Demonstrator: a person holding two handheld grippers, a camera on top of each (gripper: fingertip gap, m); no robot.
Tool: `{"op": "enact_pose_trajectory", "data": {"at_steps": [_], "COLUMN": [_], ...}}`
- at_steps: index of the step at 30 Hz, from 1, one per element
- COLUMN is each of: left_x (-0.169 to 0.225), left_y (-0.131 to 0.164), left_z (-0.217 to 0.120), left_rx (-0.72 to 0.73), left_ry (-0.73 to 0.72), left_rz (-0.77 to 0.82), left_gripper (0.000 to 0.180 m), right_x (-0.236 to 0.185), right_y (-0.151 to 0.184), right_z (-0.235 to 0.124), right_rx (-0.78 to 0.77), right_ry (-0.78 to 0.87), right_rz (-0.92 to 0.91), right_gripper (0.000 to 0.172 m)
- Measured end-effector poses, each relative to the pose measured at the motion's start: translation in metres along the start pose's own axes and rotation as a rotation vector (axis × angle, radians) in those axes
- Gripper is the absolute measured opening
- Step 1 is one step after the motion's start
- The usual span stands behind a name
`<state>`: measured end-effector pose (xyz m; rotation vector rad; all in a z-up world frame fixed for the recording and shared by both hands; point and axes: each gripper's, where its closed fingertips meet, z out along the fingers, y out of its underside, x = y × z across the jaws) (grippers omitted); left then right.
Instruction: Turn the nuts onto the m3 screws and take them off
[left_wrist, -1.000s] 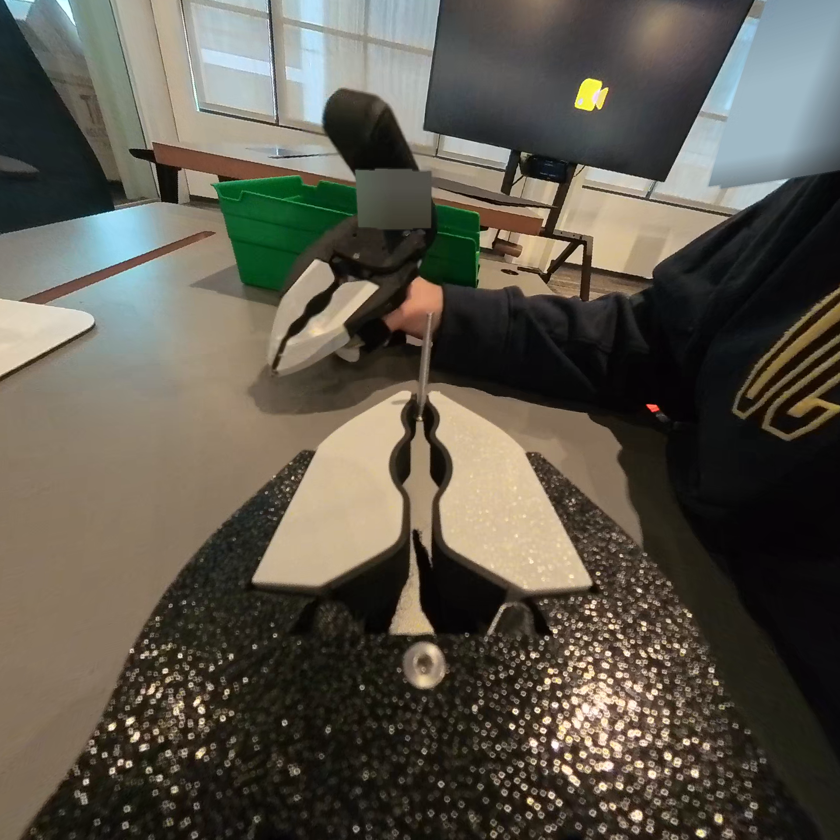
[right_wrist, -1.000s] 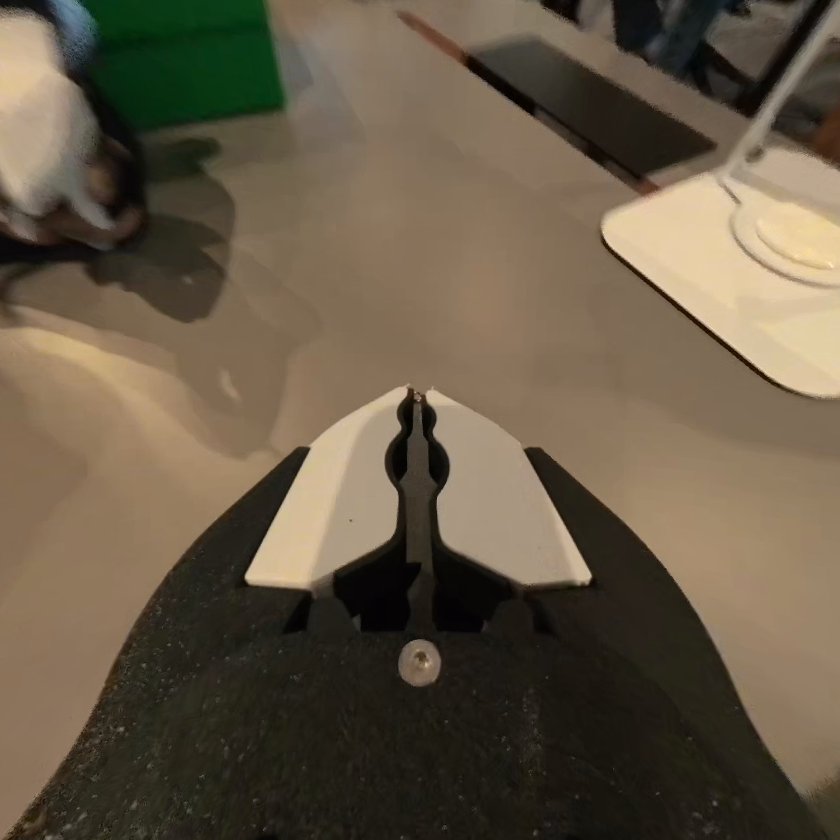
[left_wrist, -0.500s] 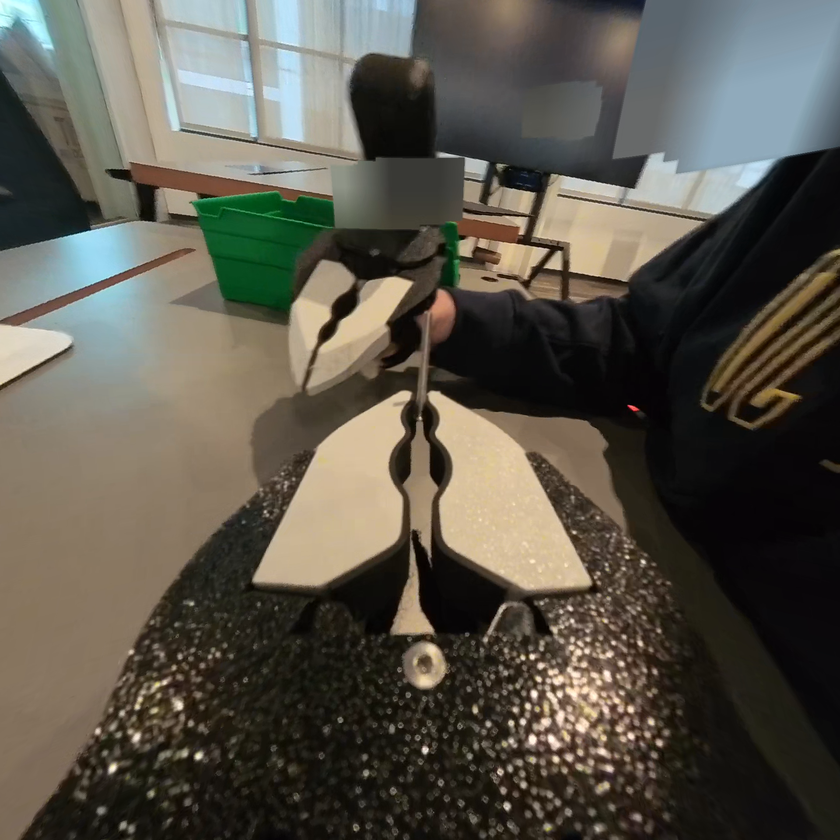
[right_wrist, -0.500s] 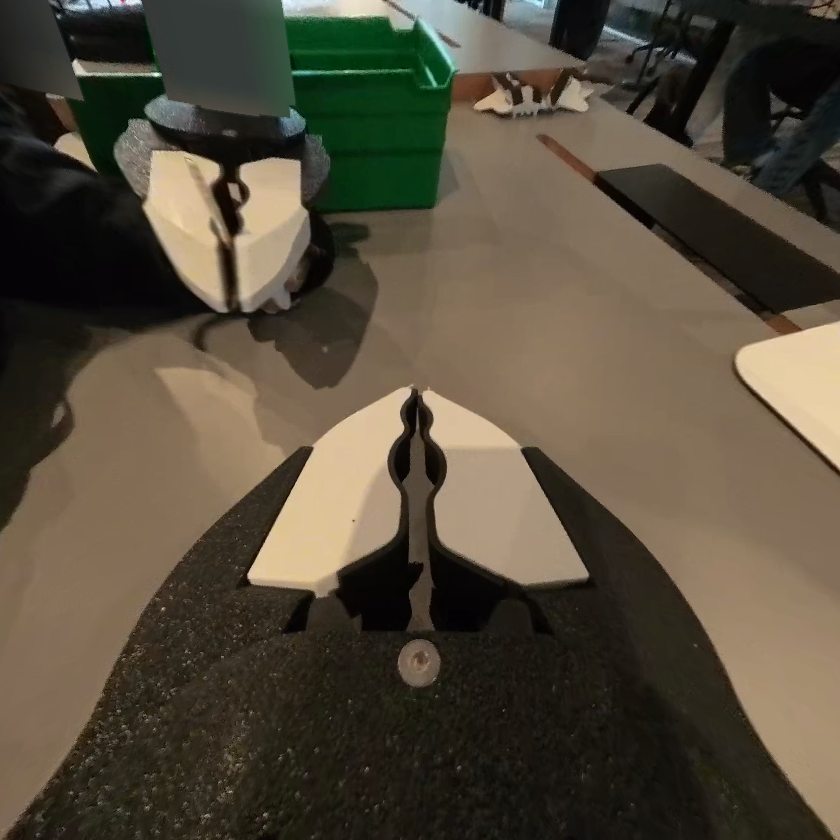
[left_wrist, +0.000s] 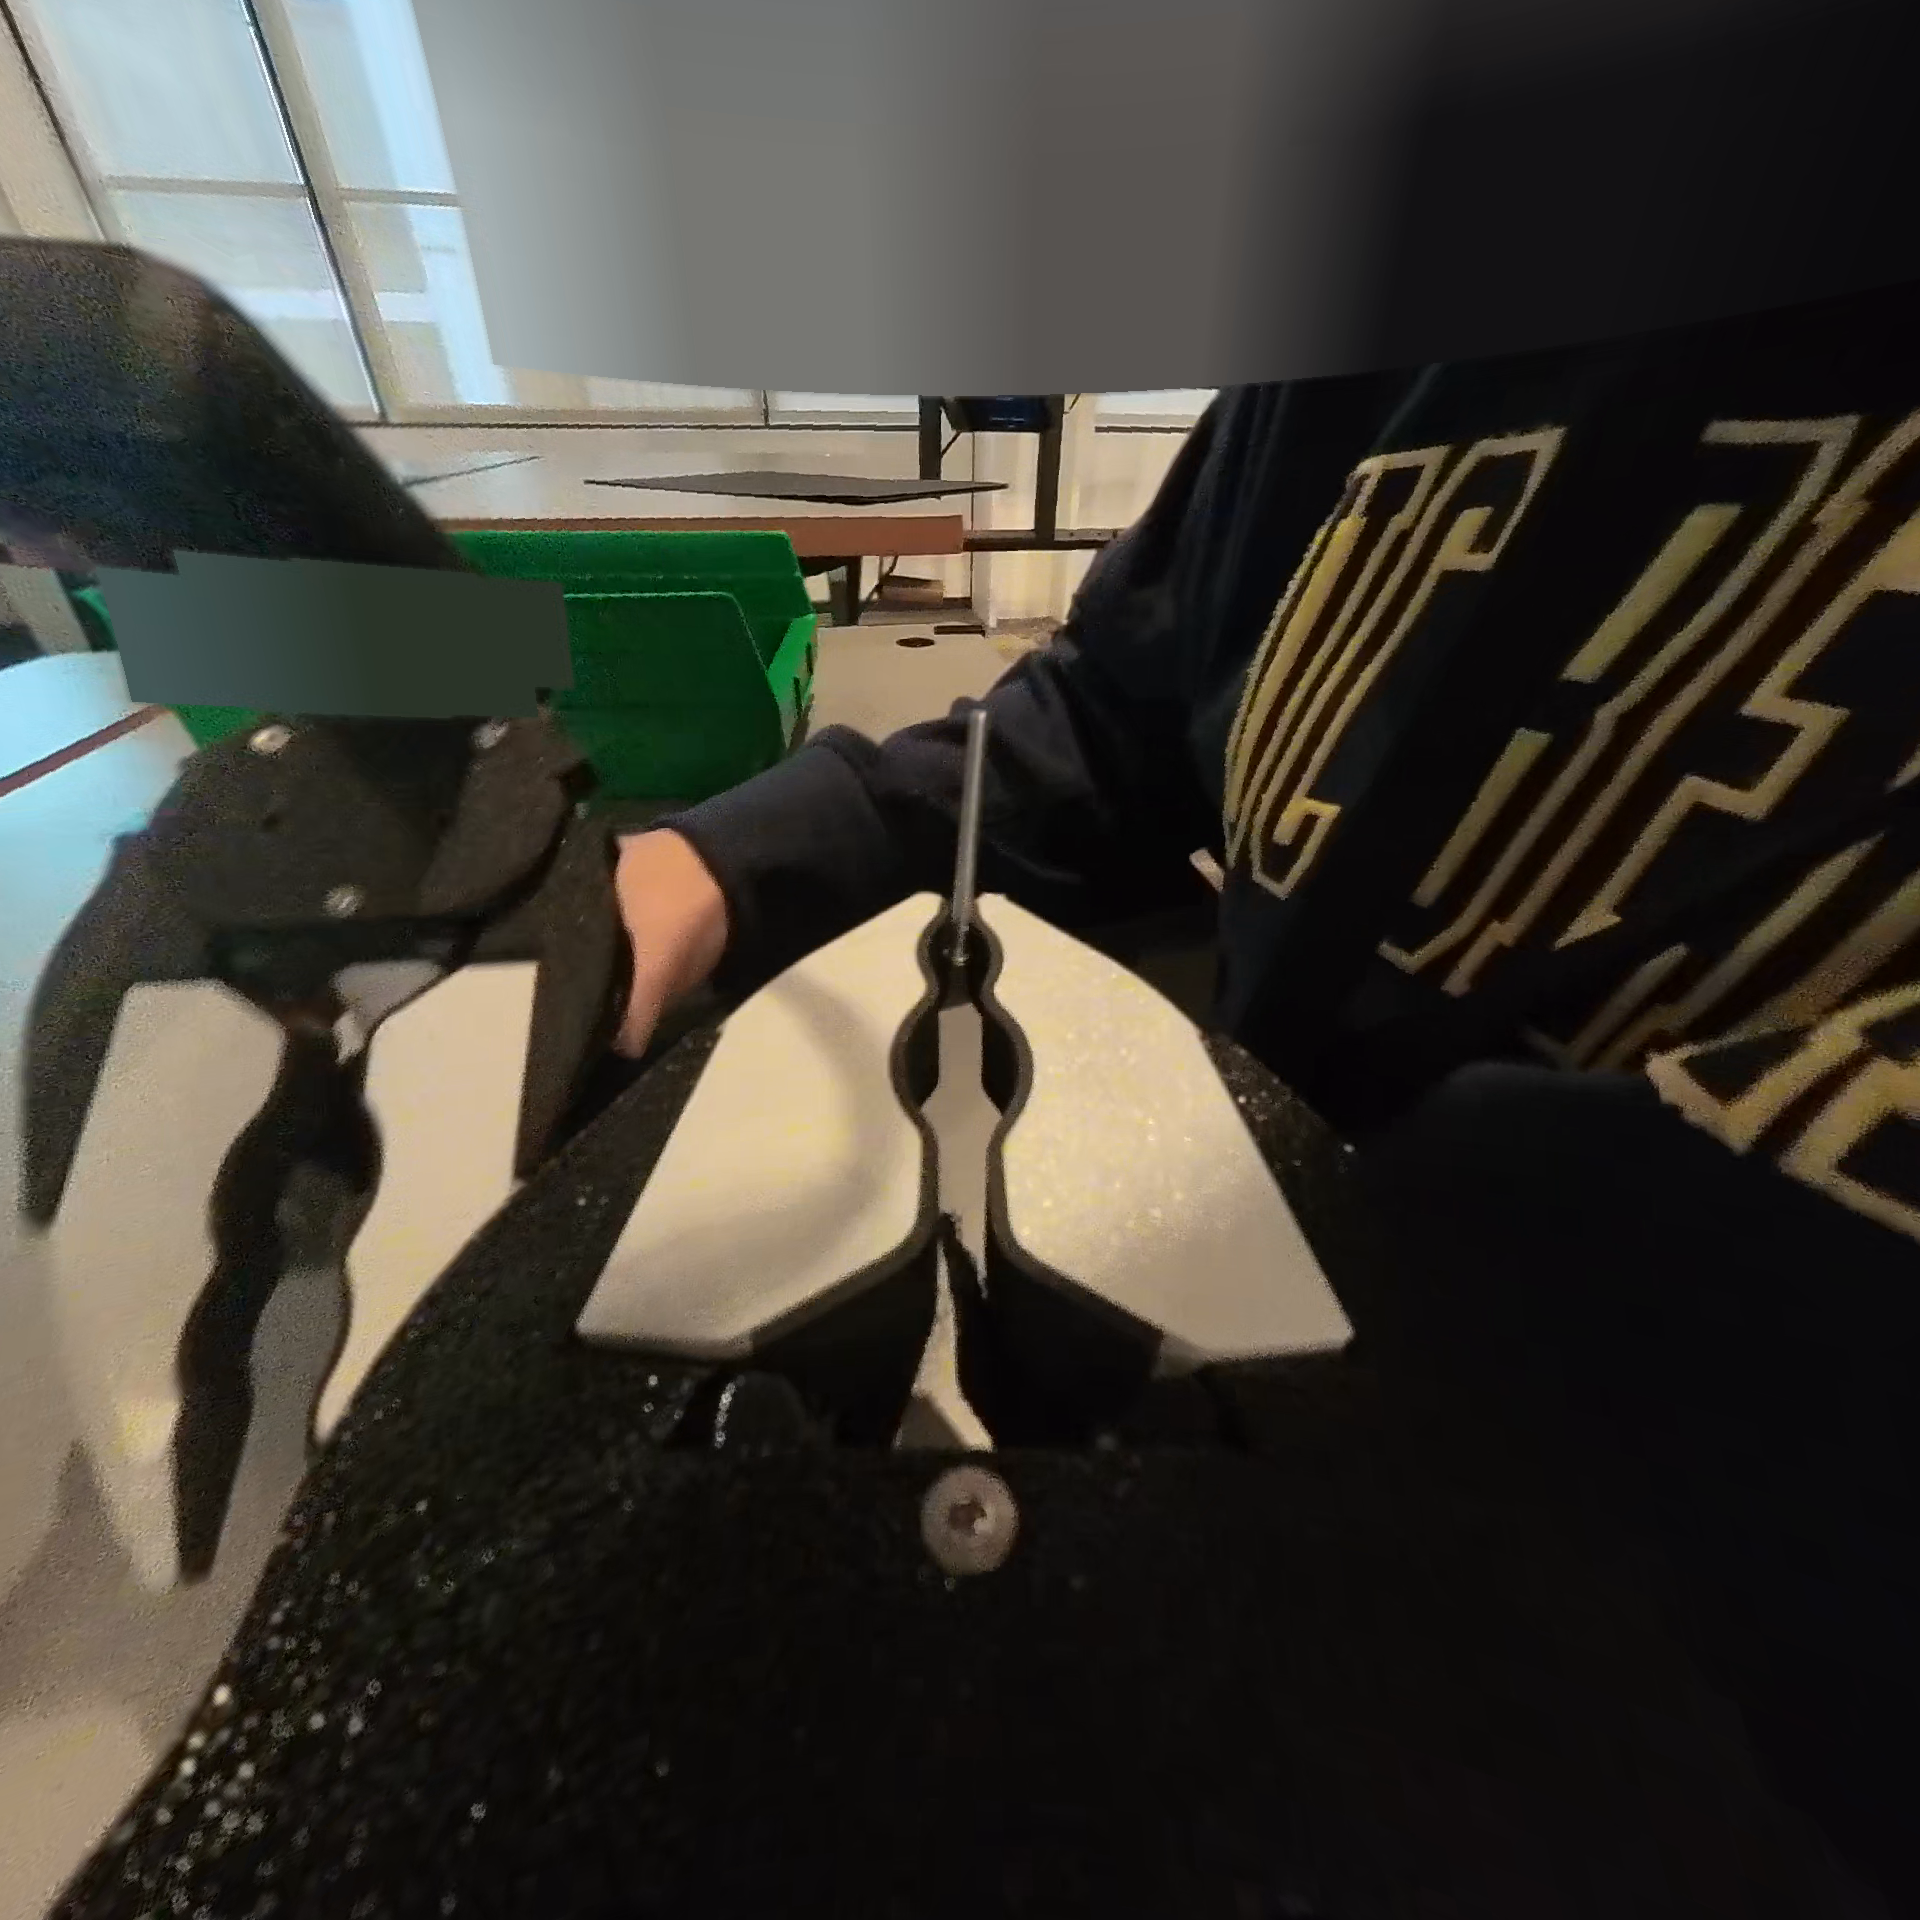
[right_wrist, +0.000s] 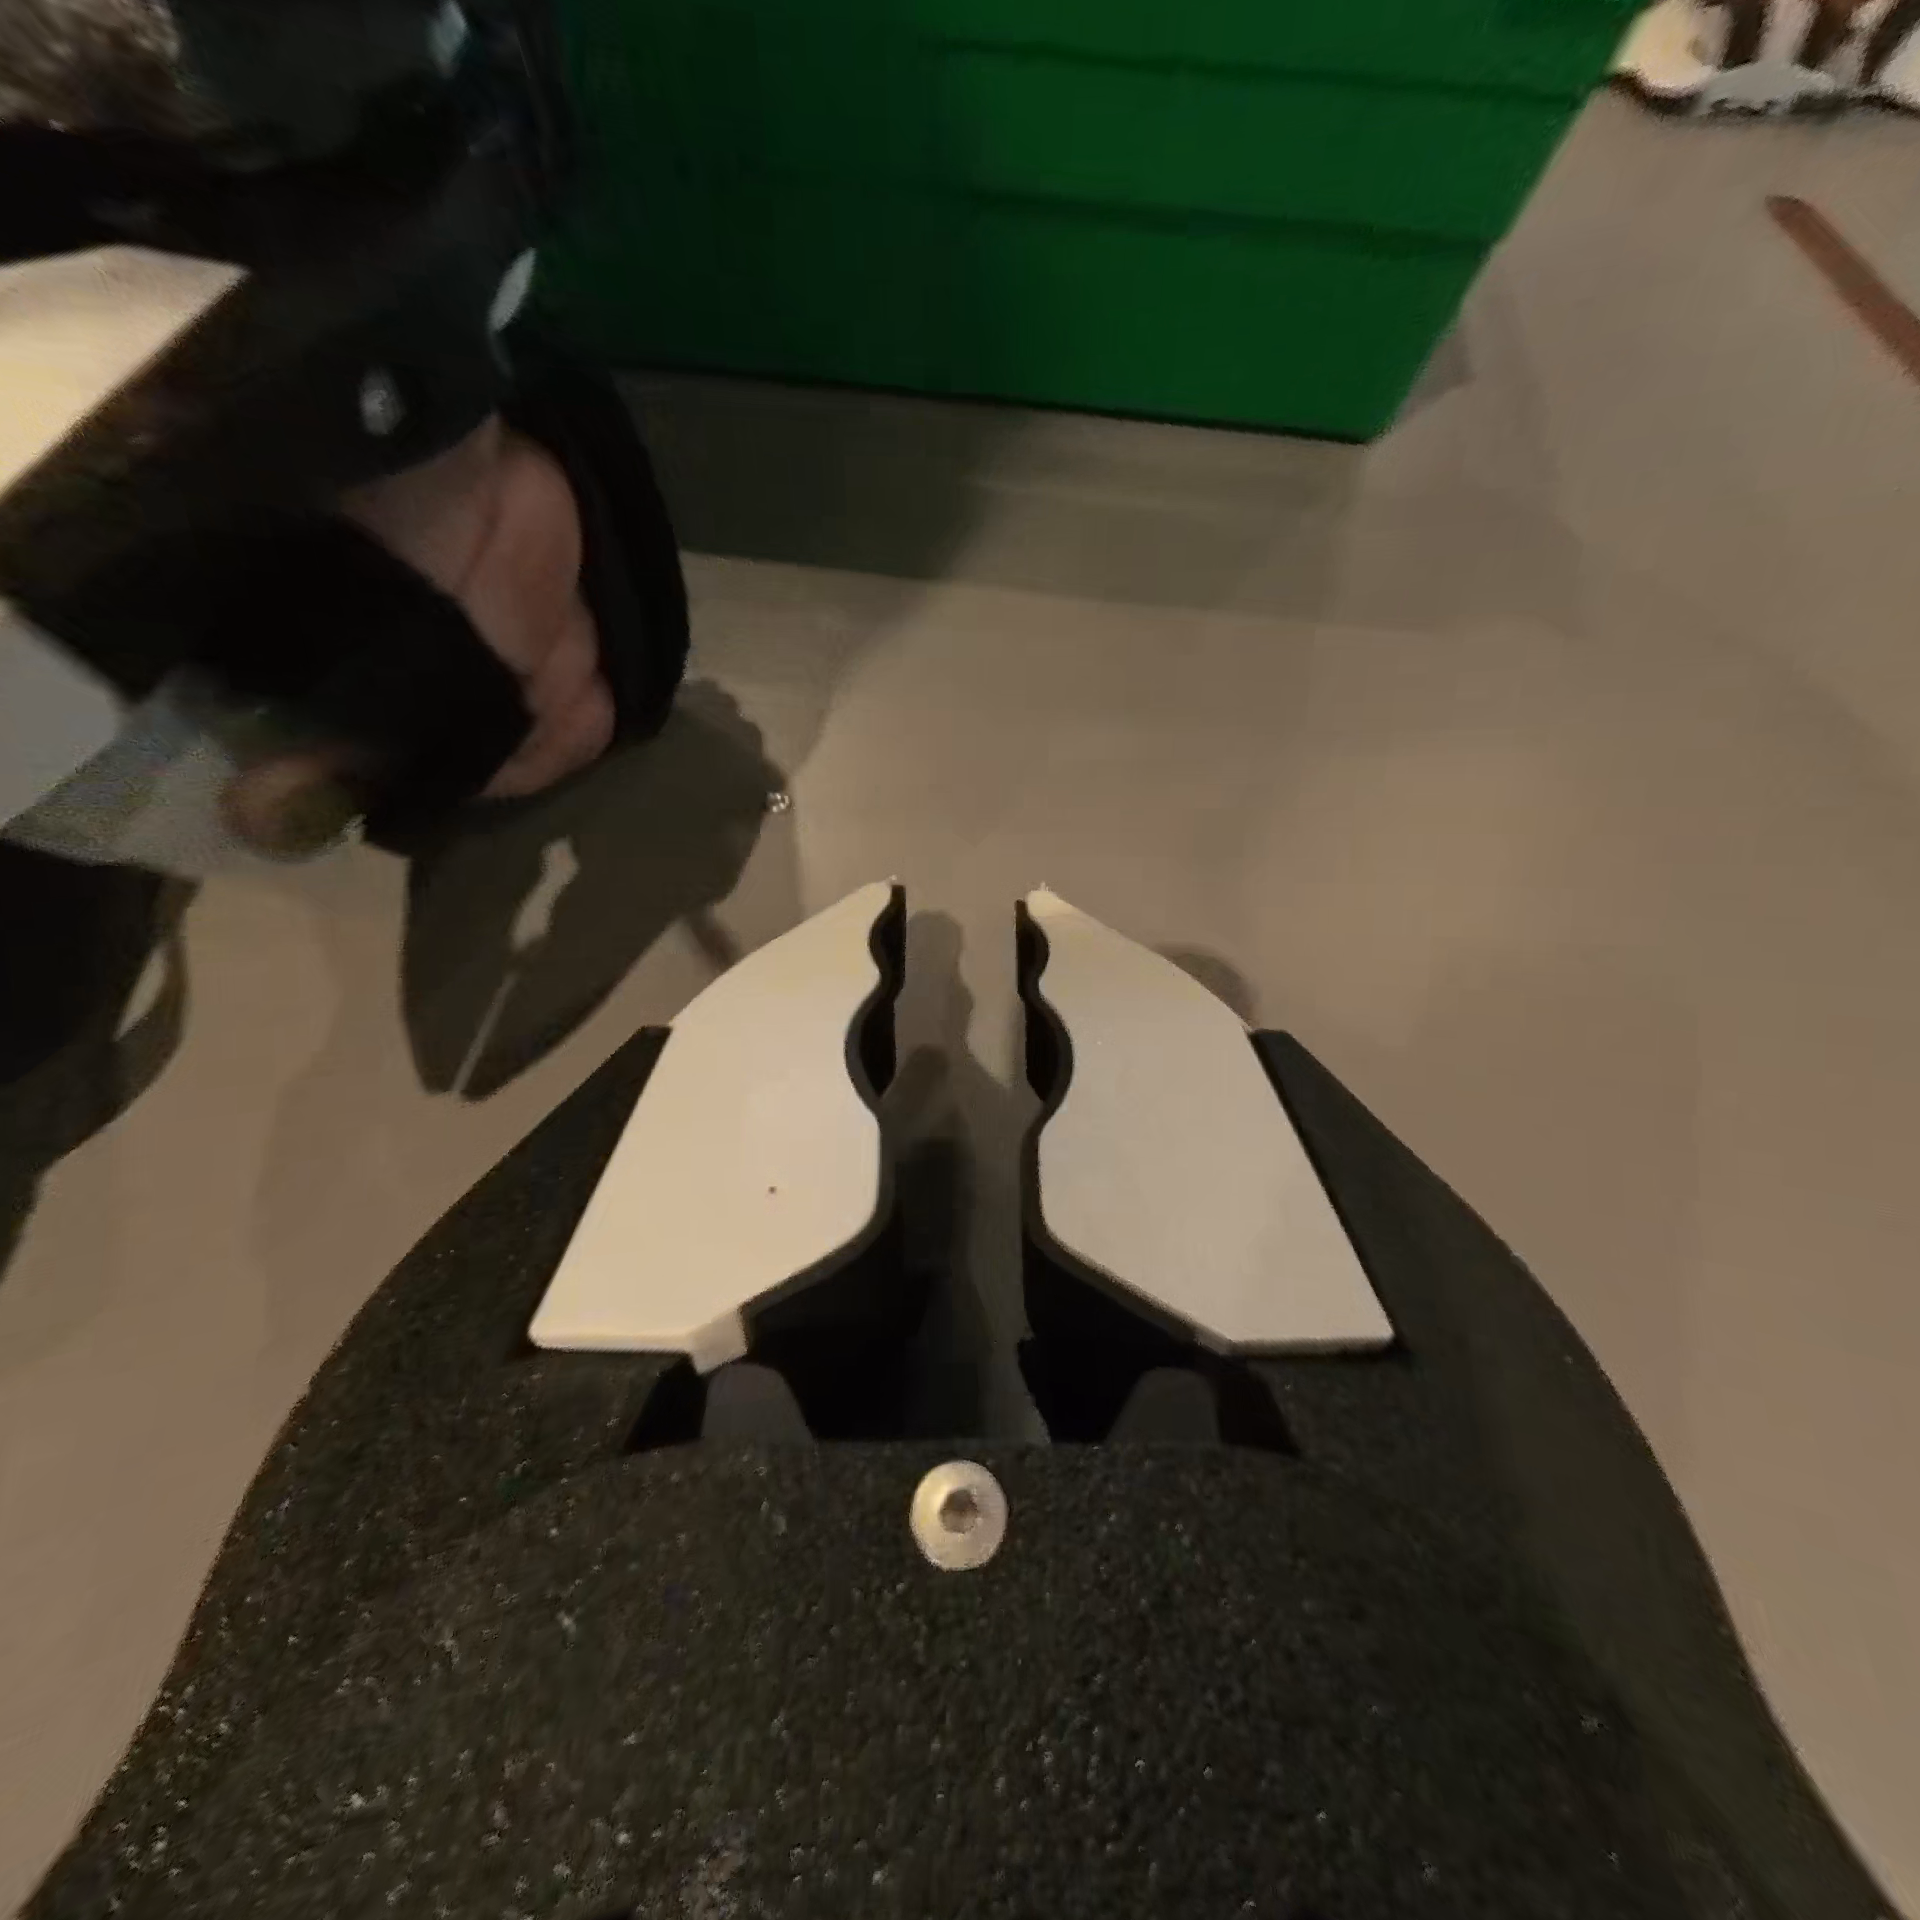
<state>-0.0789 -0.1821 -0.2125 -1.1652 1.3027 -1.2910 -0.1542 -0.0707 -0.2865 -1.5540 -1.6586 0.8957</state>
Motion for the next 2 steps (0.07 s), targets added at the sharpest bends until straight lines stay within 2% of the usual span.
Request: {"op": "enact_pose_trajectory", "data": {"at_steps": [2], "left_x": [0.0048], "left_y": [0.0002], "left_z": [0.0058], "left_rx": [-0.007], "left_ry": [-0.014], "left_rz": [0.015], "left_gripper": [0.001], "right_x": [-0.0045], "right_y": [-0.0043], "right_z": [0.0121], "right_rx": [-0.018], "right_ry": [-0.036], "right_rz": [-0.046], "right_gripper": [0.021]}}
